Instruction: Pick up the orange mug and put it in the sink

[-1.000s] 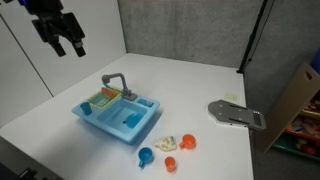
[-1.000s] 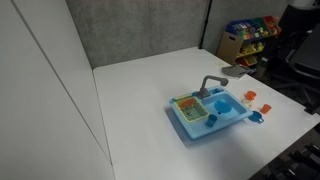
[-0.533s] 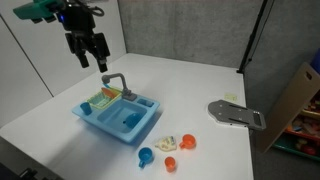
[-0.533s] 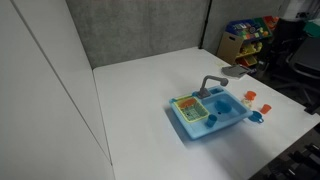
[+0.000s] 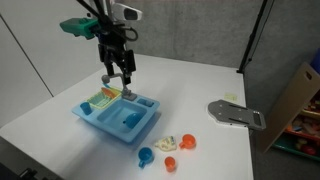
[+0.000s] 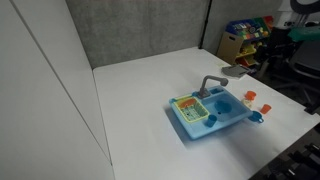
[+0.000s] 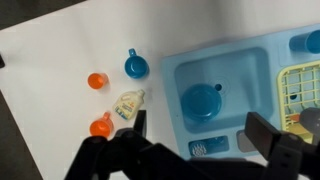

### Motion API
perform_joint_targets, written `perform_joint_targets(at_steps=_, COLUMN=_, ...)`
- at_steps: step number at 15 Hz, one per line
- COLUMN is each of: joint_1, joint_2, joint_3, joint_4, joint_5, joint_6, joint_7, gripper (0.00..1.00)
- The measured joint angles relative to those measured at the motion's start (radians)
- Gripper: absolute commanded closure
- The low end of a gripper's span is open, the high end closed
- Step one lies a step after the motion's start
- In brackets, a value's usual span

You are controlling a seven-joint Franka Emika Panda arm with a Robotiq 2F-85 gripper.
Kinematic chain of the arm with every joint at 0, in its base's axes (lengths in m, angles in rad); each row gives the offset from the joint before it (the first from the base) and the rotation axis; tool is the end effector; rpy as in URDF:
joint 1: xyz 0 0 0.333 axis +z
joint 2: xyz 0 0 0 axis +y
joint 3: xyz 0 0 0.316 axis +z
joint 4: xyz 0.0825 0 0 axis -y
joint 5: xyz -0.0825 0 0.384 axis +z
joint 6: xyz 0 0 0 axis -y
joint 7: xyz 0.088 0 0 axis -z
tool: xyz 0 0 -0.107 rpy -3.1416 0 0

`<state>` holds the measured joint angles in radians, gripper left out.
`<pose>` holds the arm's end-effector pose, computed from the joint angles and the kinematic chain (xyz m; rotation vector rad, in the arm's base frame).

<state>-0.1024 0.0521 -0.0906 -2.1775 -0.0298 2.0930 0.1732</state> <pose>0.5156 -0.1021 0.3566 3.0588 -0.5405 -0.2127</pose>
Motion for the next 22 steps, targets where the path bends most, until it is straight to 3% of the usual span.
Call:
perform_joint_targets(at_steps=5, joint_1=-0.006, joint_2=0.07, joint_3=-0.016, joint_4=0.04, joint_5=0.014, joint_6=0.045, joint_7=0.0, gripper=0.0)
perform_joint_targets(at_steps=22, joint_1=-0.028, joint_2=0.092, joint_3=-0.046, joint_4=0.052, joint_5=0.019, joint_6=0.065, joint_7=0.0, gripper=0.0)
